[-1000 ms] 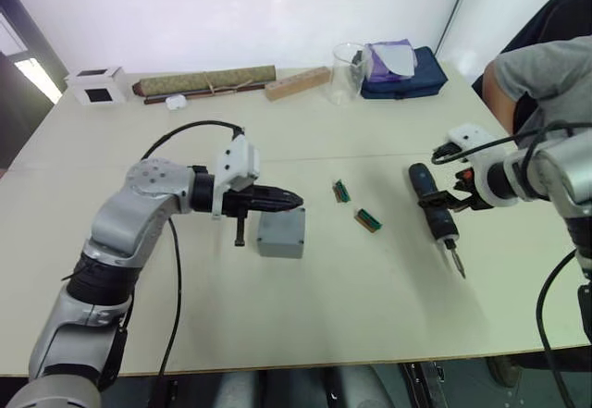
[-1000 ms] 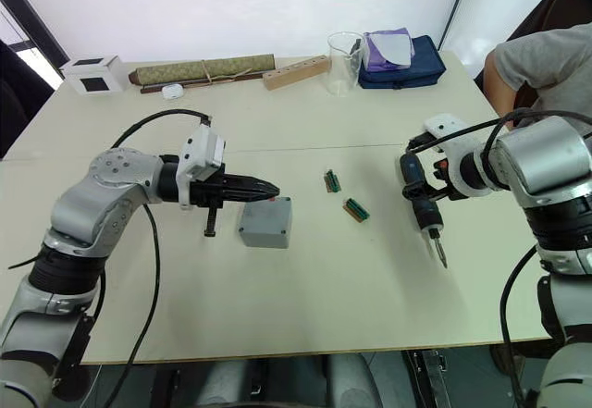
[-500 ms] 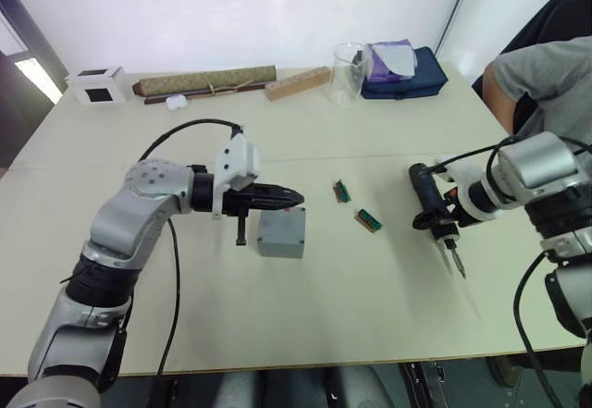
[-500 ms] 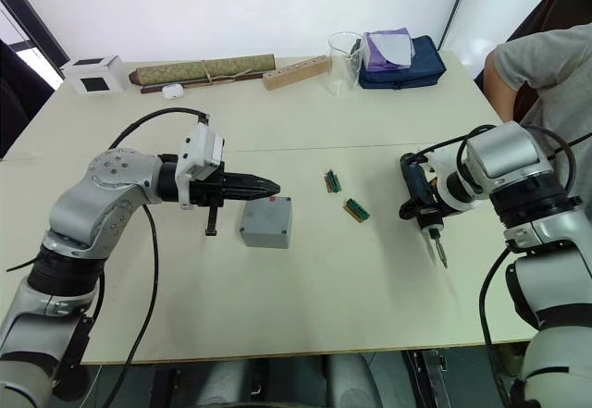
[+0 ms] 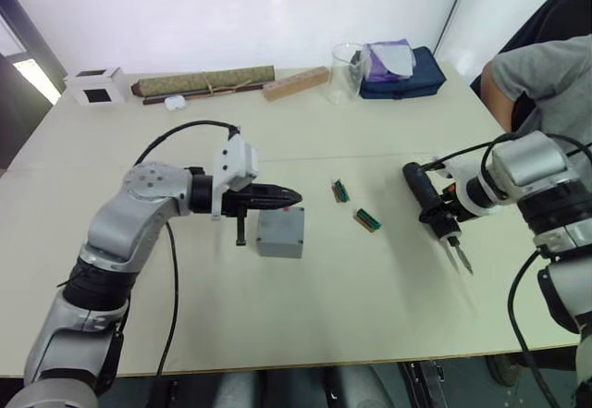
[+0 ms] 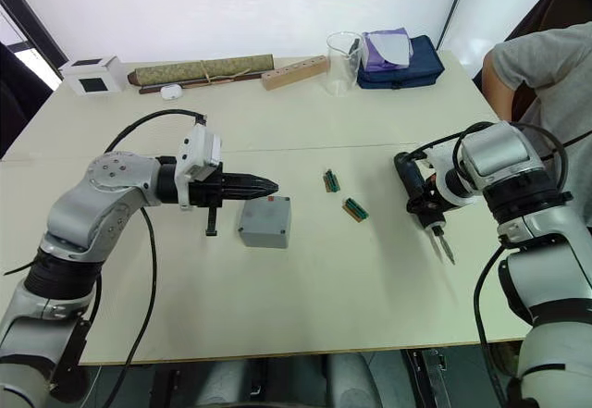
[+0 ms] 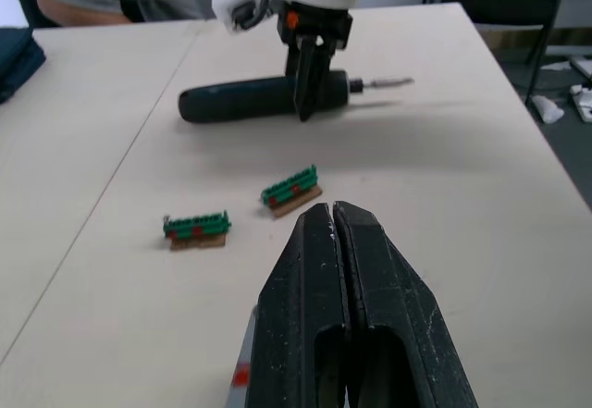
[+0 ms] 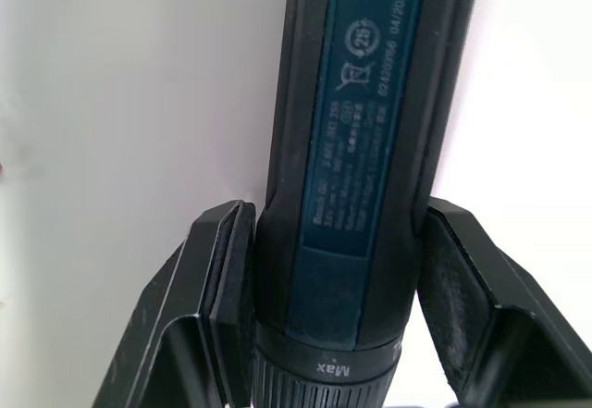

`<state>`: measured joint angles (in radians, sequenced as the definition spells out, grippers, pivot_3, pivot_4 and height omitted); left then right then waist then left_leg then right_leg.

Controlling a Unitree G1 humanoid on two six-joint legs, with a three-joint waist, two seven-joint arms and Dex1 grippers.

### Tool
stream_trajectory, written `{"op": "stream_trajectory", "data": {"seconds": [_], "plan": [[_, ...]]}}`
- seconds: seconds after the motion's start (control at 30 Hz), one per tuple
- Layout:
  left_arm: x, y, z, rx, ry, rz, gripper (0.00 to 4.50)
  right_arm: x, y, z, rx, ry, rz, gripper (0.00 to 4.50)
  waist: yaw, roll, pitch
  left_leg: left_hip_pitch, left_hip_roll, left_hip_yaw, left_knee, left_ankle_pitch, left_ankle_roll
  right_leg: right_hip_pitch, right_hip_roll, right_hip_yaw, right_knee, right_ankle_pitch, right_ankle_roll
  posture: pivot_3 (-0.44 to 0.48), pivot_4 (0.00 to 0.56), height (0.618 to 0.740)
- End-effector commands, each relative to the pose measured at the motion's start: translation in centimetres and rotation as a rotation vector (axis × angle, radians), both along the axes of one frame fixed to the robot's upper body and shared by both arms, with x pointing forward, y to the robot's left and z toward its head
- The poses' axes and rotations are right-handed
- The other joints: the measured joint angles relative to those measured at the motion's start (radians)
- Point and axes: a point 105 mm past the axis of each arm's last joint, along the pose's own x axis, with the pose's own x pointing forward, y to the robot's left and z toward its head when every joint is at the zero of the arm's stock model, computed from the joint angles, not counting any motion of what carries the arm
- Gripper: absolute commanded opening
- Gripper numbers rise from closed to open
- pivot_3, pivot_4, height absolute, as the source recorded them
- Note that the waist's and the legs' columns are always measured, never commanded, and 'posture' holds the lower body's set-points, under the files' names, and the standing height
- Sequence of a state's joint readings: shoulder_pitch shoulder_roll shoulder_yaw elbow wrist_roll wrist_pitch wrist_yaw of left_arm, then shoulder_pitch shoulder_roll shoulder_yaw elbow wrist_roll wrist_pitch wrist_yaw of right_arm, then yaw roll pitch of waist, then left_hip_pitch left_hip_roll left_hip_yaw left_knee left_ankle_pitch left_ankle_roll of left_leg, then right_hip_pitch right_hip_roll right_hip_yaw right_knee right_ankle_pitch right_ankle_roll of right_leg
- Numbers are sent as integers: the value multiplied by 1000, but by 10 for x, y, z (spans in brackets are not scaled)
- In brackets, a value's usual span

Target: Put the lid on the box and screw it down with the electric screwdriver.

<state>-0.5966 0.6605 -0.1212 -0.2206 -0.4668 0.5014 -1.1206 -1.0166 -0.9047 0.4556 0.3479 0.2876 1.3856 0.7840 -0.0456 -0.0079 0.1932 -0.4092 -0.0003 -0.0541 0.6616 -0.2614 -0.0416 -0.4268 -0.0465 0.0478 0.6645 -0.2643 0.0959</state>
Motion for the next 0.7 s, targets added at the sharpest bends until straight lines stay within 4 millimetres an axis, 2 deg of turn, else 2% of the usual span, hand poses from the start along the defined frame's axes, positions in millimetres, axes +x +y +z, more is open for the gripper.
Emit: {"op": "stream_trajectory", "data": {"seconds": [0.03, 0.07, 0.13, 0.2, 0.37, 0.5, 0.7], "plan": [[0, 10, 6, 3, -34, 34, 0, 2, 40, 52, 77, -250, 225, 2103, 1, 0, 0, 0, 0, -1, -1, 0, 0, 0, 0, 0, 0, 0, 0, 0, 150, 736], [0, 13, 3, 13, -28, 43, 0, 1, 69, 70, 178, -391, 346, 2103, 0, 0, 0, 0, 0, -1, -1, 0, 0, 0, 0, 0, 0, 0, 0, 0, 150, 736], [1, 16, -4, 34, -21, 56, 0, -12, 108, 101, 337, -643, 518, 2103, -5, -1, 0, 0, 1, -1, -1, 0, 0, 0, 1, 0, -1, 0, 0, 0, 150, 736], [2, 19, -11, 57, -10, 69, 0, -26, 131, 118, 410, -824, 599, 2103, -4, 0, 0, 0, 1, -1, -1, 0, 0, -1, 2, 0, 0, 0, 0, 0, 150, 736], [8, 25, -31, 121, 7, 89, 0, -37, 163, 135, 591, -1090, 577, 2103, 13, -1, 0, 0, 0, -2, 0, 0, 0, 2, -1, -2, 0, 0, 0, 0, 150, 736], [10, 26, -45, 152, 23, 80, 0, -43, 176, 140, 697, -1201, 545, 2103, 29, -2, 0, 0, -2, -1, 2, 0, 0, 3, -2, -2, 0, 0, 1, 0, 150, 736], [17, 18, -63, 139, 74, 77, 0, -48, 199, 116, 761, -1277, 526, 2103, 25, -2, 0, 0, -1, -2, 1, 0, 0, 2, -1, -2, 0, 0, 0, 0, 150, 736]]}}
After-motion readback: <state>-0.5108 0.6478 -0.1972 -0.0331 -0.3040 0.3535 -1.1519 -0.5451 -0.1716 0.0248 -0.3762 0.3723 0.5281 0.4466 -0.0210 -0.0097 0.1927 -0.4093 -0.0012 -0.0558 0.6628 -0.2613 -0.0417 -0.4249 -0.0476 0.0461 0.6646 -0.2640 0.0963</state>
